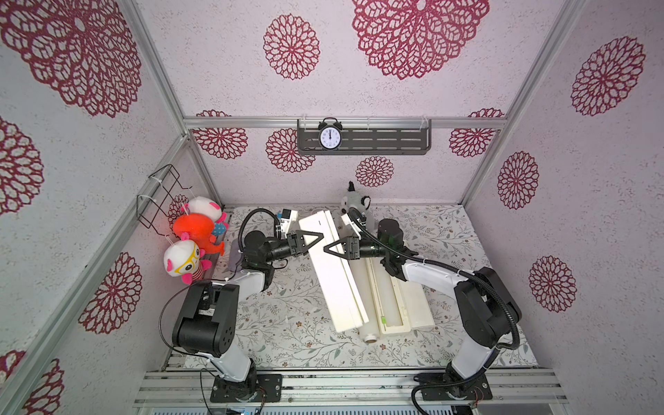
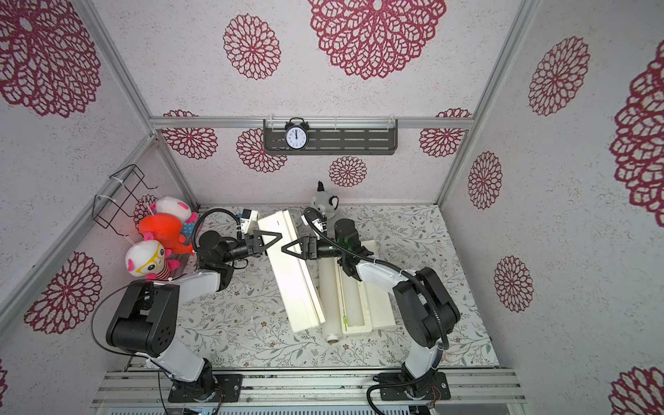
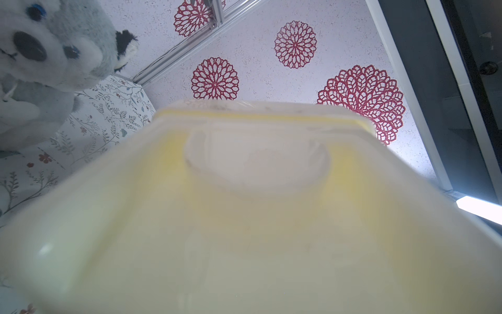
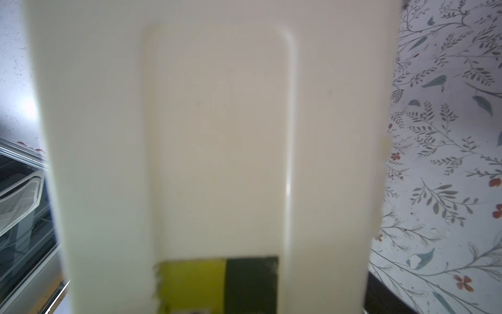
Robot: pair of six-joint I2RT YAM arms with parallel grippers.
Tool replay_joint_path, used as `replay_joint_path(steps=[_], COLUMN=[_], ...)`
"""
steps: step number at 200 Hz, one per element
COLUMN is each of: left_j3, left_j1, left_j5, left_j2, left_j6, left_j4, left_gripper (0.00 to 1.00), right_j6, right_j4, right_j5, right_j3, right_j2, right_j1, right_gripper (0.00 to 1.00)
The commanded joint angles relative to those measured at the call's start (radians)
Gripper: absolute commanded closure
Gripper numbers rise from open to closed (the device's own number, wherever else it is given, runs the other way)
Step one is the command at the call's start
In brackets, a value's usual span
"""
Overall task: Put plastic wrap rolls into dispensers
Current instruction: Open the lid of the plastic wrap cutting box.
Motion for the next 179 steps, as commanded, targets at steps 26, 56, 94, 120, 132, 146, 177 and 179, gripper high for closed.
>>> replay_joint_path(steps=[26, 56, 94, 120, 132, 146, 177, 179], left_j3=[-0.008, -0.023, -0.038, -0.053, -0.053, -0.054, -0.009, -0.004], left_j1=[0.001, 0.046, 0.085, 0.102, 0.113, 0.116, 0.115, 0.115], left_j5=[0.036, 0.027, 0.02, 0.02, 0.013, 0.001, -0.078, -0.086], left_j2=[-0.038, -0.025, 0.006, 0.042, 0.052, 0.042, -0.068, -0.076], left_j6=[0.114, 0.026, -0.065, -0.182, -0.197, -0.169, 0.177, 0.203], left_j4=[-0.21, -0.085, 0.047, 0.223, 0.23, 0.186, -0.365, -0.409], left_gripper=[0.46, 0.45, 0.46, 0.46, 0.48, 0.49, 0.49, 0.49], right_j6=[0.194, 0.31, 0.347, 0.399, 0.387, 0.324, 0.064, 0.053], right_j4=[0.413, 0.599, 0.664, 0.733, 0.705, 0.603, 0.218, 0.201], right_j5=[-0.061, -0.027, 0.012, 0.024, 0.032, 0.047, 0.151, 0.162], right_j3=[0.0, -0.043, -0.082, -0.097, -0.1, -0.106, -0.103, -0.102], right_j2=[-0.042, -0.058, -0.077, -0.074, -0.079, -0.097, -0.172, -0.175], right_j1=[-0.011, -0.023, -0.039, -0.051, -0.053, -0.053, -0.05, -0.05], right_gripper=[0.25, 0.29, 0.31, 0.32, 0.32, 0.32, 0.31, 0.31])
